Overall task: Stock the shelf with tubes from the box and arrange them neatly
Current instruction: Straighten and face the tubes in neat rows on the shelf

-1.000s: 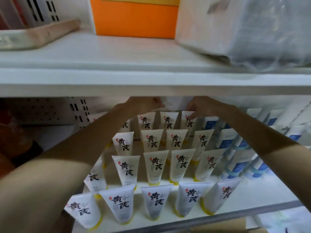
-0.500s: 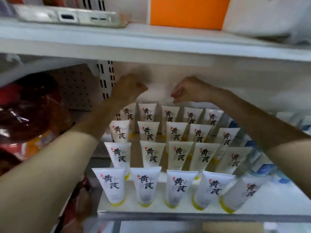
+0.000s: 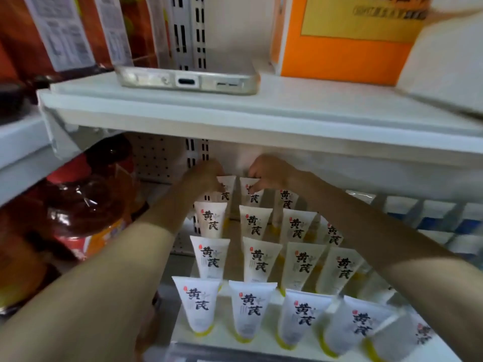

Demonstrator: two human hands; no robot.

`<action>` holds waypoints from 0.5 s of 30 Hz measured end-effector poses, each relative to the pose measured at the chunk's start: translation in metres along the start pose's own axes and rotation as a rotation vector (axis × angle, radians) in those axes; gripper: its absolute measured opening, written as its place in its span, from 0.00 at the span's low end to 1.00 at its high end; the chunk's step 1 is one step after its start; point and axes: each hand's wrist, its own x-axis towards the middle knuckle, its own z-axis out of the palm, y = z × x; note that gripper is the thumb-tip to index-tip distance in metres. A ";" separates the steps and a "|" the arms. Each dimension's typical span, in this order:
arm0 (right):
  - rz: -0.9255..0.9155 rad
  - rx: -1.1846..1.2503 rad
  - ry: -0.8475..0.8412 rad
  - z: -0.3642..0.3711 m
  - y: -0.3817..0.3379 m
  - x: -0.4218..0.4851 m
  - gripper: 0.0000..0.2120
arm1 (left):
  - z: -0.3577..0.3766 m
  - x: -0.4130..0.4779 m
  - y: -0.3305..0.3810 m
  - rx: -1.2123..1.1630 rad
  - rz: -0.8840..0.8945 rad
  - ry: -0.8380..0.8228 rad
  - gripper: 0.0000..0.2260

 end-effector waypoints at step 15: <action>0.013 0.056 0.037 0.007 0.004 -0.003 0.08 | 0.005 -0.004 0.003 -0.105 0.012 0.000 0.15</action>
